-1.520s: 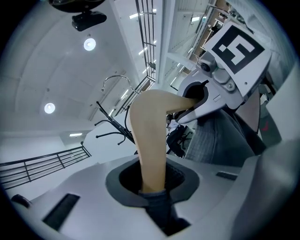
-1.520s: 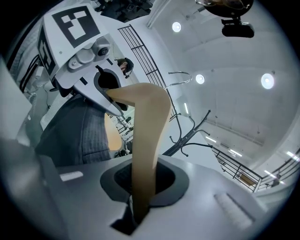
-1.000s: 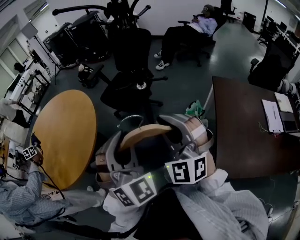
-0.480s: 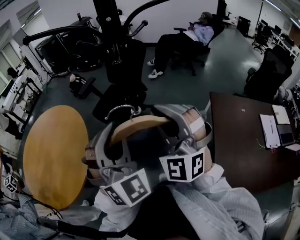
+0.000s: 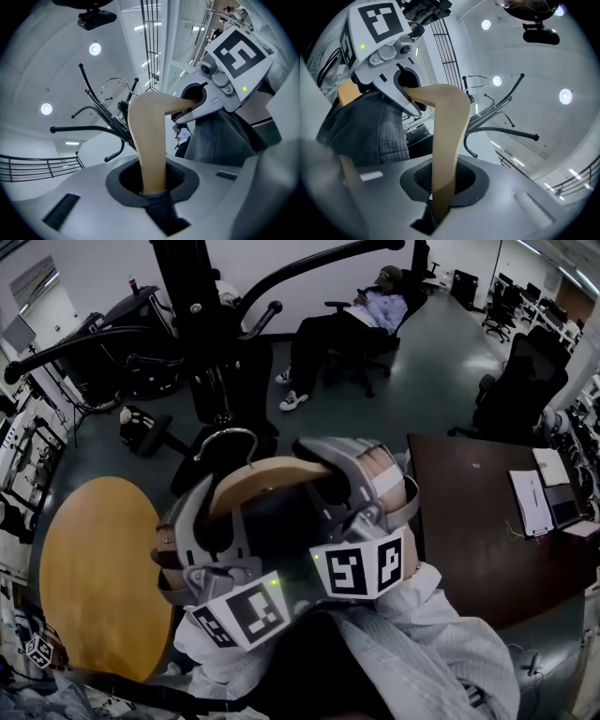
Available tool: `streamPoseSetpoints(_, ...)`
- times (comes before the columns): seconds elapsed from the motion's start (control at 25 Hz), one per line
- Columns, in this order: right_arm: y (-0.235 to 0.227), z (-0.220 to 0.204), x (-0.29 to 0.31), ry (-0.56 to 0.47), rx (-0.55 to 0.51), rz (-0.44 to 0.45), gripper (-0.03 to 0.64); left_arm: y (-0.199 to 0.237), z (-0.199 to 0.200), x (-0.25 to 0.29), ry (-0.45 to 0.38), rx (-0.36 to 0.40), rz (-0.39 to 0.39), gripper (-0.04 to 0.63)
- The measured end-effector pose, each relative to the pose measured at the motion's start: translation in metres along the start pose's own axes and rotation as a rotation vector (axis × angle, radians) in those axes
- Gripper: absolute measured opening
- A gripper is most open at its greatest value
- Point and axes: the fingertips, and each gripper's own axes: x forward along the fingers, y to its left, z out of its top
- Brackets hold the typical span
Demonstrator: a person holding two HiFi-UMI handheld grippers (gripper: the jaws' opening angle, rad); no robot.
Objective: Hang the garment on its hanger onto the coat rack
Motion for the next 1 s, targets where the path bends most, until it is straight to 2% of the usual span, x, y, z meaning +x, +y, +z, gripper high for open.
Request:
streamPoseSetpoints(0.56,0.022,-0.047,0.082,0.044,0.057,0.104,0.028,-0.010,-0.048,0.083,0.067,-0.014,-0.086,0.060)
streamPoseSetpoints(0.8,0.043,-0.061,0.095,0.057,0.069,0.142,0.028,-0.024,-0.070,0.095,0.107,-0.020,-0.112,0.060)
streamPoseSetpoints(1.0,0.047,-0.065,0.096,0.054,0.090,0.134,0.026,-0.029,-0.072,0.095,0.084,-0.033,-0.112,0.060)
